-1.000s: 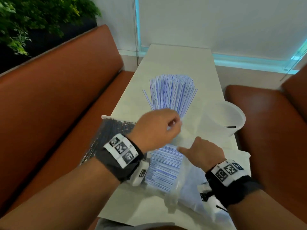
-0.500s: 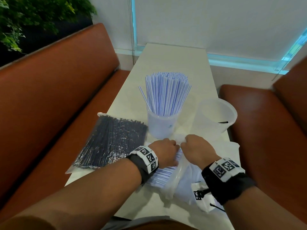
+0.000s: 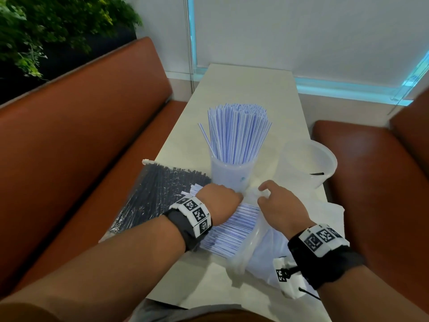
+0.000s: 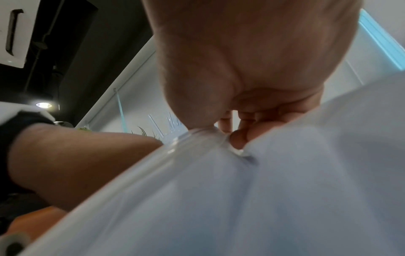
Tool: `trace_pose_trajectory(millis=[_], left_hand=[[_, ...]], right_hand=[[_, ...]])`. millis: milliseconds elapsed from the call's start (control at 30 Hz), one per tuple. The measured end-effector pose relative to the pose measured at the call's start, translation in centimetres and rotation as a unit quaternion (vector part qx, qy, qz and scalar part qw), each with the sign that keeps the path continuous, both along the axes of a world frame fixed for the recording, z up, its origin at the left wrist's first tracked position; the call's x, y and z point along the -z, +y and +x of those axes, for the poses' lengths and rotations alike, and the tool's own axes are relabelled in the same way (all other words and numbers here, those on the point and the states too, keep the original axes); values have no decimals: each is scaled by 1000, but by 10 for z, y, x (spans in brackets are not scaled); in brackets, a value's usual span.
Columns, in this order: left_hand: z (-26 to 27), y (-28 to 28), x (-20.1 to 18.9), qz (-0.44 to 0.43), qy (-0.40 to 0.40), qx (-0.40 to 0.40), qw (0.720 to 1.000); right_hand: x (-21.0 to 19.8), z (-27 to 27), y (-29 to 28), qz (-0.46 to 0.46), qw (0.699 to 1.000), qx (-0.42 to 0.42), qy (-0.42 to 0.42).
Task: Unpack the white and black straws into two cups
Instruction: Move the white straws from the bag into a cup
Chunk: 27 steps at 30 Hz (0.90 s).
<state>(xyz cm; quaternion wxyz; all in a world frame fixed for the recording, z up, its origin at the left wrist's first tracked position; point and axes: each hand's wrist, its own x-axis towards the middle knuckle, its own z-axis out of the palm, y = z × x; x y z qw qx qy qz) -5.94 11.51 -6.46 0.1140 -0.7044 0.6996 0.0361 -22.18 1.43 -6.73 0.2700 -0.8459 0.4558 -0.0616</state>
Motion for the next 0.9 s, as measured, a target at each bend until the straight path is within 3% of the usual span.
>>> trace_pose_trajectory(millis=[367,500,567,667,767,900], left_hand=[[94,52,2,-50,-12,-56,997],[101,60,16,-80,-19,-67,994],[98,60,14,-117,-5,-67,991],[83,52,7,-188,48,-53,980],[60,39,0,-176,66,-36,982],[50,28,-7,-189,60,-42,979]], right_hand=[[19,-8,-4,69,993,74,-64],[15,-4,-1,-8,994,46,-100],[5,-1,2,-15,975,65,-214],[-9,8,11,102,914,91,-382],[-16,16,18,193,883,75,-421],[-23,14,11,124,842,147,-505]])
